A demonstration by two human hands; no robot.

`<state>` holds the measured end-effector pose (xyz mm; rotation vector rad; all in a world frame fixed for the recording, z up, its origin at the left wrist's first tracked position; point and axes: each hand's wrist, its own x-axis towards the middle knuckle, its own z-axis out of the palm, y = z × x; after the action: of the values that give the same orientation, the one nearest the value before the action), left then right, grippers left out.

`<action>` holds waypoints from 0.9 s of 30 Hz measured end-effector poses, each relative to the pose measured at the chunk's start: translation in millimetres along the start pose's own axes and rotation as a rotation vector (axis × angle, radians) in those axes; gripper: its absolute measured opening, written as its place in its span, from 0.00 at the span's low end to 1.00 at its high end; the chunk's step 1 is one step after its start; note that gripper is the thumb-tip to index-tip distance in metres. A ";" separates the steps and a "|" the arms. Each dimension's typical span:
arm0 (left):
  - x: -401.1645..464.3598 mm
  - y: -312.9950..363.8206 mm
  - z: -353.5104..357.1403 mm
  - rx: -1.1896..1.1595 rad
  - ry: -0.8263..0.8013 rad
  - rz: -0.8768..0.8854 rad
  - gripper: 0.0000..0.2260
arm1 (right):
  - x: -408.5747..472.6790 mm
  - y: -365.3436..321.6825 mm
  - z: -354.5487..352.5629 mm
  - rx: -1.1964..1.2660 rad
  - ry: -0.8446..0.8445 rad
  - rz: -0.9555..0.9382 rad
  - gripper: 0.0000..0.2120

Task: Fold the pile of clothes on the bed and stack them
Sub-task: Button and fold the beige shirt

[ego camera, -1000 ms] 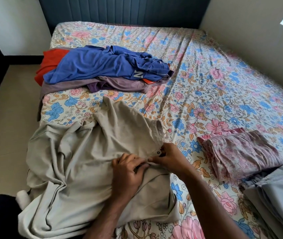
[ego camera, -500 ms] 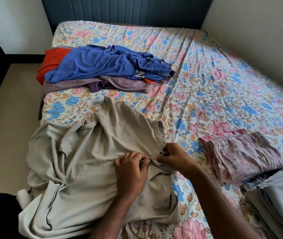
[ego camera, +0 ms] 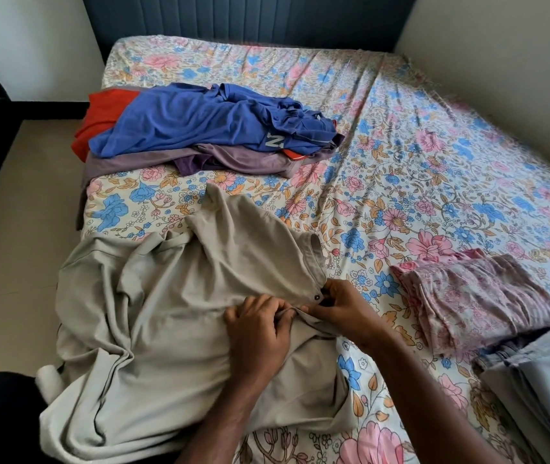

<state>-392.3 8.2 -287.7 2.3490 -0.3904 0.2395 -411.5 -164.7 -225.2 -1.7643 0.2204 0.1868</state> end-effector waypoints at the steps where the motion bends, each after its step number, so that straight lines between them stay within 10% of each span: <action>1: 0.4 0.1 -0.1 -0.007 -0.006 -0.007 0.09 | -0.8 -0.7 0.2 -0.002 -0.006 -0.015 0.06; 27: 6.0 18.6 -9.0 0.089 -0.079 0.004 0.14 | -12.7 -7.4 -36.2 -0.230 -0.057 -0.005 0.11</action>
<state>-393.7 0.4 -267.7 2.4512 -0.4305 0.1695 -421.7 -198.1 -207.8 -1.9845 0.1579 0.2668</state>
